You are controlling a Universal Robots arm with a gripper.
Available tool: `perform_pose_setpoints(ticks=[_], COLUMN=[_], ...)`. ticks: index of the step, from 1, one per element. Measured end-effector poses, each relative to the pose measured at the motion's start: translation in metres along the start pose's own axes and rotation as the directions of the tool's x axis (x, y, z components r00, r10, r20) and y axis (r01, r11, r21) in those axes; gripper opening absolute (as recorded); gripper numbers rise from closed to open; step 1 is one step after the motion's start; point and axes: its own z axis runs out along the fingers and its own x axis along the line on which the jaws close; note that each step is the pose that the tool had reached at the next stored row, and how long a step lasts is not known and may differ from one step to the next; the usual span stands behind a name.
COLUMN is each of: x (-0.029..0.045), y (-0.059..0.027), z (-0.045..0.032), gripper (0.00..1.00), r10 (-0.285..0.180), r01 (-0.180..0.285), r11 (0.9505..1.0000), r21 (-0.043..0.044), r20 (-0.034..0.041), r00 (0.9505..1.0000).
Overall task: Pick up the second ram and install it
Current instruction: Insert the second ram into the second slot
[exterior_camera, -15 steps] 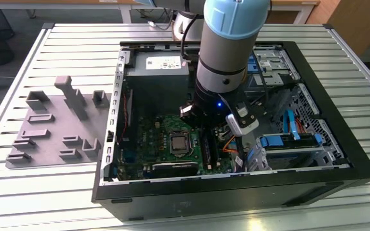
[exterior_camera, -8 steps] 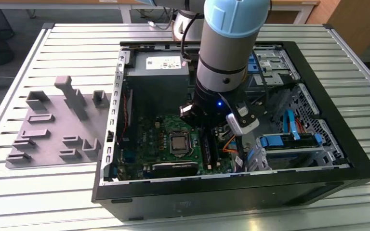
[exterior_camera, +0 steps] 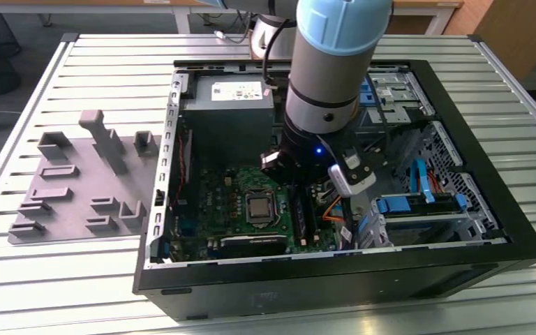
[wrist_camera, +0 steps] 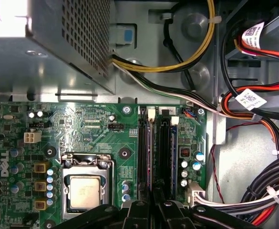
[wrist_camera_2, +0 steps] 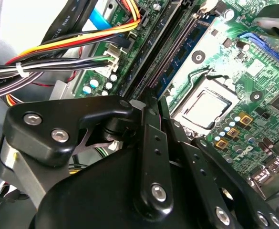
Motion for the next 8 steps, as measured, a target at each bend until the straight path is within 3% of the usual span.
perform_pose_setpoints(ticks=[8], x=[-0.0004], y=[-0.0001], z=[0.0011], gripper=[0.14], r10=[0.003], r01=[-0.003], r11=[1.0], r21=[-0.0001], r20=[-0.0001], r00=[1.0])
